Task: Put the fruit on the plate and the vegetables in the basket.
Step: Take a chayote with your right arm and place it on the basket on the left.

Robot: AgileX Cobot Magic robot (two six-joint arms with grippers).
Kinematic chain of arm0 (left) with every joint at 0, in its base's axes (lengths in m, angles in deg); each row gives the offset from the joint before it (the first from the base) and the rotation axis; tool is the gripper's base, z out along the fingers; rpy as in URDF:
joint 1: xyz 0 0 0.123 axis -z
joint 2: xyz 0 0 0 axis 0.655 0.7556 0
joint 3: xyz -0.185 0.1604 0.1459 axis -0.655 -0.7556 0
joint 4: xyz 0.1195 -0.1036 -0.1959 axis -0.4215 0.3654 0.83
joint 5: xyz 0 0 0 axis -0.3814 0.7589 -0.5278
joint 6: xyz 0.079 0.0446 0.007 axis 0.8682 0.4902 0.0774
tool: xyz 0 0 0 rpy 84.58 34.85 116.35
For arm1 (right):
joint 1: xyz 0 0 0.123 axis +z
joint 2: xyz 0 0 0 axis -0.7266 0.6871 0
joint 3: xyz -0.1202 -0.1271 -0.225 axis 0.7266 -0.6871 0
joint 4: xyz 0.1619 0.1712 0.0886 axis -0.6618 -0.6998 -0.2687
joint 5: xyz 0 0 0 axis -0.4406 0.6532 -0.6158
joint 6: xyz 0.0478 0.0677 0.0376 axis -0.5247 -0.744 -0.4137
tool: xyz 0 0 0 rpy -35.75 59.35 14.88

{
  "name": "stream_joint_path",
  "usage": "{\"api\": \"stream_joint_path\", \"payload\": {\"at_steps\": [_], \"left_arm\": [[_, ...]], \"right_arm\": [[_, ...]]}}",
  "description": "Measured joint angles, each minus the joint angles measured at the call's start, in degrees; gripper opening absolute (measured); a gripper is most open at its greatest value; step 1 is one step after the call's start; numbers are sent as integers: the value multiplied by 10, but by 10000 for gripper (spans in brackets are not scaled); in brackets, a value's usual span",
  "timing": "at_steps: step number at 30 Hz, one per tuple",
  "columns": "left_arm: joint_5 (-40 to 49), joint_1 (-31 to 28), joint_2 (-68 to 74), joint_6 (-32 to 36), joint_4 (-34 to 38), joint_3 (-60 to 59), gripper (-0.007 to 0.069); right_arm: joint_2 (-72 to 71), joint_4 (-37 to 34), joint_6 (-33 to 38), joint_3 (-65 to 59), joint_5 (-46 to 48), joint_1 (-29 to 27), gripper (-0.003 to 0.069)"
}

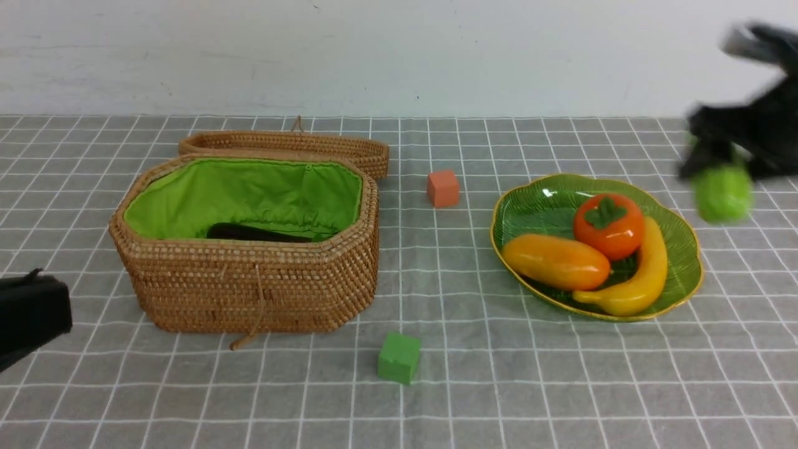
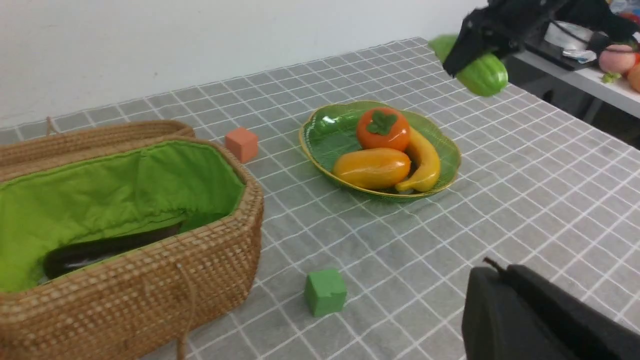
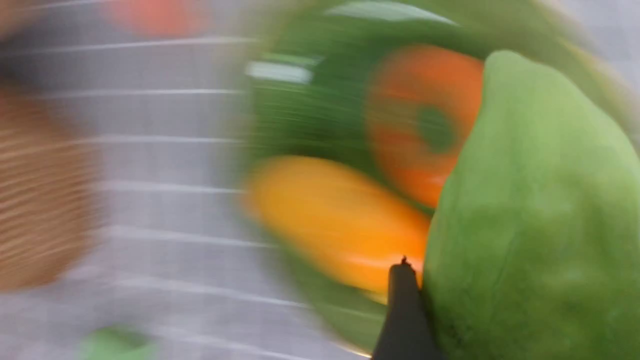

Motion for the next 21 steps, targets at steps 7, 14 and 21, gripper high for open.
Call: {"api": "stream_joint_path", "payload": {"at_steps": [7,14,21], "left_arm": [[58,0,0,-210,-187,0,-2],[62,0,0,-269,-219,0,-2],[62,0,0,-269,-221,0,0]], "right_arm": [[83,-138,276,145,-133,249,449],[212,-154,384,199,-322,357,449],[253,-142,379,199,-341,375,662]]}}
